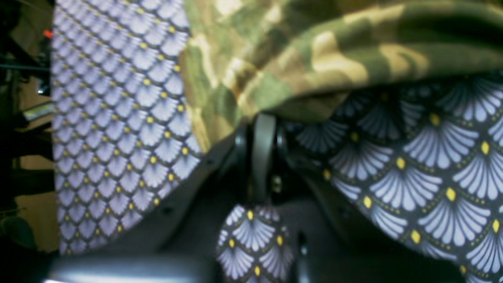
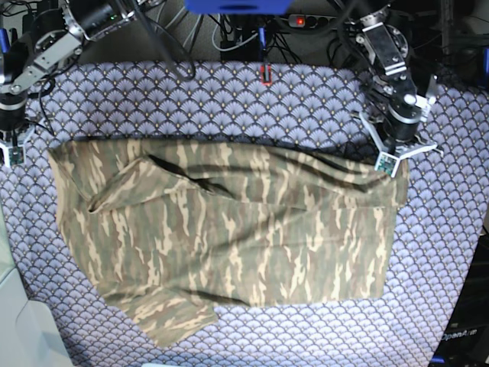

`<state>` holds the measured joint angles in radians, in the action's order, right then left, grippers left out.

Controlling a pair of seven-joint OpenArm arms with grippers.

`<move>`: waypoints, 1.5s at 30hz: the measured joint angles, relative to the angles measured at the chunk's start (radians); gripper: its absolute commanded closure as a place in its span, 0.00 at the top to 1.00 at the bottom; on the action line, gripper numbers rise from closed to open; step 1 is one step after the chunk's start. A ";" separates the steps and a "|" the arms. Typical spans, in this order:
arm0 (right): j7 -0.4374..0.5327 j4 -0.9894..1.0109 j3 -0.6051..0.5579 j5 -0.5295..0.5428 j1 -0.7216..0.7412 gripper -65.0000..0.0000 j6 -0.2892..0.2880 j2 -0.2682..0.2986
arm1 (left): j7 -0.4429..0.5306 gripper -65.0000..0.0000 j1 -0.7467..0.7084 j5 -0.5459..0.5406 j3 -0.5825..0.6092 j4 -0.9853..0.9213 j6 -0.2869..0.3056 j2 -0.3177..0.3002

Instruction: Fold the T-shirt properly

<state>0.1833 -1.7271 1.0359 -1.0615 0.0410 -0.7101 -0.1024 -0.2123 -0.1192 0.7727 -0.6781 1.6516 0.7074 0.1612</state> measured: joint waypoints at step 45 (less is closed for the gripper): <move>-0.823 -0.003 0.005 0.015 0.269 0.16 0.000 -0.064 | 0.008 0.00 0.006 0.000 0.001 -0.095 -0.004 0.000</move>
<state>-0.6399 -1.7302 1.0409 -1.0466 0.3099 -0.7101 -0.1669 -0.2047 -0.1127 0.7723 -0.6773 1.5570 0.7033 0.1612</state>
